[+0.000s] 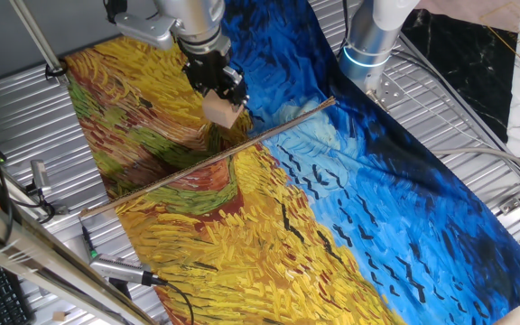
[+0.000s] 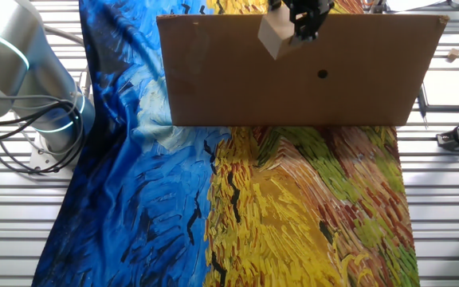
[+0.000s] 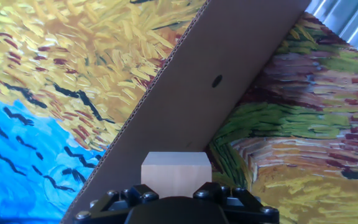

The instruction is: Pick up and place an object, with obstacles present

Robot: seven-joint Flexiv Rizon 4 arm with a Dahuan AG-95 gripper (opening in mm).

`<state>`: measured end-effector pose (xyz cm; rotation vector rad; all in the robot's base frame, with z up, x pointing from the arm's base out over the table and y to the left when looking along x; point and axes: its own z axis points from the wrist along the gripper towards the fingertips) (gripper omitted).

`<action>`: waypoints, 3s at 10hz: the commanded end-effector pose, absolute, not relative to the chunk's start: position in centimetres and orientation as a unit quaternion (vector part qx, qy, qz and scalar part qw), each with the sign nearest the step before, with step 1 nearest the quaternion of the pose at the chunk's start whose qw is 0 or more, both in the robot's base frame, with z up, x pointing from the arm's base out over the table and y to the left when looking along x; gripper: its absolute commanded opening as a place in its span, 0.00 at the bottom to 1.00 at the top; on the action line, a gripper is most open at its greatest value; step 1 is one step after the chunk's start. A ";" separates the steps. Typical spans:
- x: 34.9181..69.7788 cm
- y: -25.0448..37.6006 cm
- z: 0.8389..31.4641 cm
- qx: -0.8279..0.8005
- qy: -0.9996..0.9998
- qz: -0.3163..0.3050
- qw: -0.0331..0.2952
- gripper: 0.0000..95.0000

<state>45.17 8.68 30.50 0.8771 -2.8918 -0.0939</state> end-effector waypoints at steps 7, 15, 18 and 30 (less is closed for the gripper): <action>44.1 19.8 32.2 0.217 -0.974 -0.016 0.064 0.00; 44.0 23.1 30.6 0.250 -0.966 -0.010 0.065 0.00; 44.0 23.1 30.6 0.313 -0.948 -0.024 0.061 0.00; 44.6 24.1 29.9 0.309 -0.948 -0.033 0.062 0.00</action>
